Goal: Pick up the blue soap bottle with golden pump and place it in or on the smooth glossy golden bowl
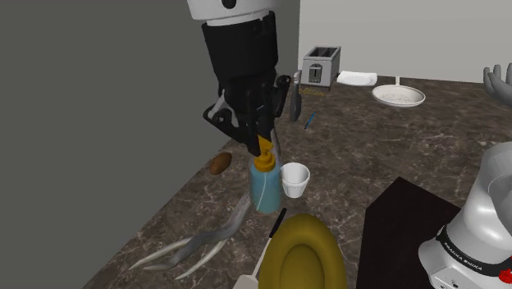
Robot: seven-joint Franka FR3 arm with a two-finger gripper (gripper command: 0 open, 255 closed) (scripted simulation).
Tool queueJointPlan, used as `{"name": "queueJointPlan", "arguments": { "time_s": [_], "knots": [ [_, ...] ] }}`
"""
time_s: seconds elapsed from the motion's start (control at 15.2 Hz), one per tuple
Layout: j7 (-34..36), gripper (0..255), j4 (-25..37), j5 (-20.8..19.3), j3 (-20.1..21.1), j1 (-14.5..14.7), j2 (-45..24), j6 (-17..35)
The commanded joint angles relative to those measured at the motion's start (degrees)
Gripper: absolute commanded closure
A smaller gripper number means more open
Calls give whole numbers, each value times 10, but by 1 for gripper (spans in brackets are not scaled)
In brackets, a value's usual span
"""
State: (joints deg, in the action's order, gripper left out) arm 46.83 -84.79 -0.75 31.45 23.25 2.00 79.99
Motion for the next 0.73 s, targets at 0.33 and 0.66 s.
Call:
{"name": "queueJointPlan", "arguments": {
  "time_s": [0.33,0.66],
  "knots": [
    [40,255,-50,55,14,21,95,-32],
    [38,255,-100,68,12,25,121,-3]
  ]
}}
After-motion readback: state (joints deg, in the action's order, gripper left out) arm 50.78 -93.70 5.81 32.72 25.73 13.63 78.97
